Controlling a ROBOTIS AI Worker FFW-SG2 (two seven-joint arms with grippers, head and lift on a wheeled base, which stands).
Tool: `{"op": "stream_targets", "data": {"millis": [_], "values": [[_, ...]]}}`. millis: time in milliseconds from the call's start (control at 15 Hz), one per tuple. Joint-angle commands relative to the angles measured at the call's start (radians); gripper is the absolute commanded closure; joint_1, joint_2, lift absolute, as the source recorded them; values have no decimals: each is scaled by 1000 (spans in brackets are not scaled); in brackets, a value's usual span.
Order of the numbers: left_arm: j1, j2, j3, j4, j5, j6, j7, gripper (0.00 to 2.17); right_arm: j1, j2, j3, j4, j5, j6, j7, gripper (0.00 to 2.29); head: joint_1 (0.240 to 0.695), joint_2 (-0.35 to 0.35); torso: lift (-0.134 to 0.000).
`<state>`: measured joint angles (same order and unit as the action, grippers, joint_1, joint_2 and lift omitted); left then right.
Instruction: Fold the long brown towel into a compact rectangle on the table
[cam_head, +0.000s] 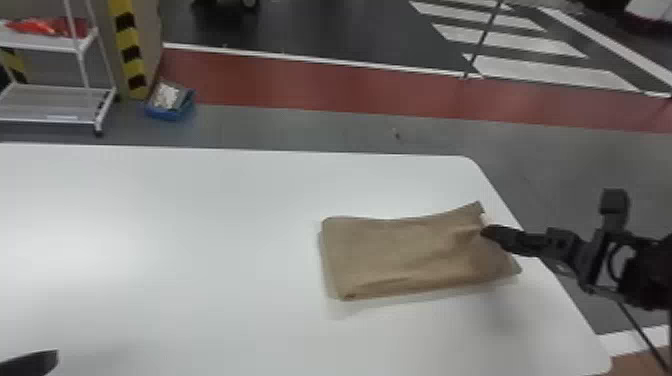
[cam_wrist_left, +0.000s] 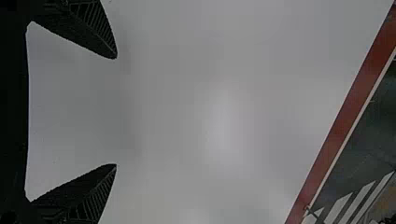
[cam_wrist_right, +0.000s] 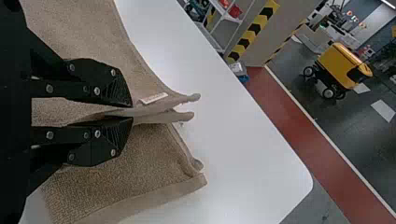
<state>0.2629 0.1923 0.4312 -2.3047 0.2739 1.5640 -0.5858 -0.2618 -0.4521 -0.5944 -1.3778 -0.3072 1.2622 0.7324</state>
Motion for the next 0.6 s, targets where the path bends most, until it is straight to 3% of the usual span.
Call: {"op": "stream_targets", "data": {"millis": [0, 533], "values": [[1, -1, -6, 2, -4, 7, 1, 46, 10, -3, -16, 8, -3, -17, -1, -2, 695, -253, -123], [-17, -1, -26, 31, -15, 7, 1, 46, 65, -51, -58, -13, -16, 41, 5, 83, 695, -304, -123]]}}
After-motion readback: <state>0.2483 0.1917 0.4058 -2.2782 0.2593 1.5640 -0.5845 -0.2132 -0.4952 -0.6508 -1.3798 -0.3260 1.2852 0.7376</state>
